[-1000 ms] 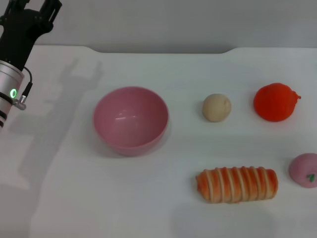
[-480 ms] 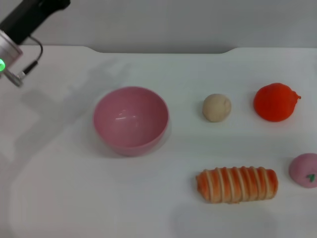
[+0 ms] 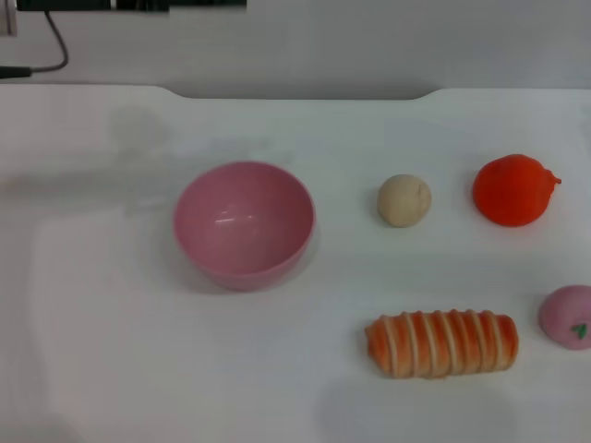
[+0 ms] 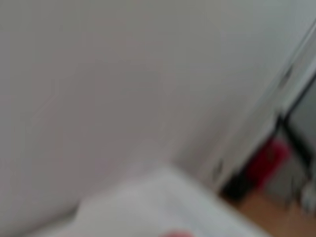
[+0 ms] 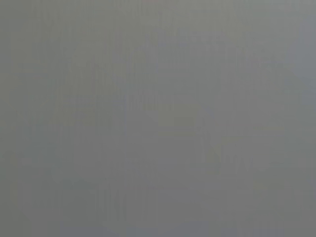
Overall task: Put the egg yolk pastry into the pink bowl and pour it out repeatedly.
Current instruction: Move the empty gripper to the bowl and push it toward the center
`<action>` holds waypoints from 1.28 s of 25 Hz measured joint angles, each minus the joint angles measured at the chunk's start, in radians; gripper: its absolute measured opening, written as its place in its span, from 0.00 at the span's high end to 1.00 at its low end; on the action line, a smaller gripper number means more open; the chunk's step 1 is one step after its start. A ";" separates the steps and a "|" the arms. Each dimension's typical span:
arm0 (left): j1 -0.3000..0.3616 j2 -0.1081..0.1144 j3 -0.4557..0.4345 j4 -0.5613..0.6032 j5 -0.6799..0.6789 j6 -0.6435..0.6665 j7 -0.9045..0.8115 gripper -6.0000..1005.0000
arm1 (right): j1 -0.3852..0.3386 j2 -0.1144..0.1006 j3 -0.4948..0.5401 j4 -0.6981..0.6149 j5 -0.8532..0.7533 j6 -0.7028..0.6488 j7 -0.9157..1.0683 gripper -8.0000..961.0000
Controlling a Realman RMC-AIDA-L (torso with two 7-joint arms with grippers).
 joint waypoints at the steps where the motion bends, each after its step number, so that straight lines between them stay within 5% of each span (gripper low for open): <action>1: -0.014 0.000 -0.010 0.011 0.063 0.027 -0.037 0.47 | 0.000 -0.002 -0.001 0.001 0.000 0.000 0.000 0.34; 8: -0.145 -0.055 -0.048 0.133 0.570 0.189 -0.296 0.44 | 0.002 -0.009 -0.006 0.009 0.000 0.000 0.001 0.34; 19: -0.187 -0.243 0.013 0.185 0.991 0.148 -0.390 0.43 | 0.009 -0.008 -0.013 0.018 -0.001 0.006 0.001 0.33; 23: -0.178 -0.250 0.107 0.215 1.057 0.080 -0.459 0.34 | 0.013 -0.007 -0.013 0.027 0.000 0.007 0.001 0.33; 32: -0.174 -0.249 0.103 0.193 1.065 -0.020 -0.465 0.21 | 0.016 -0.003 -0.008 0.037 0.000 0.009 0.000 0.34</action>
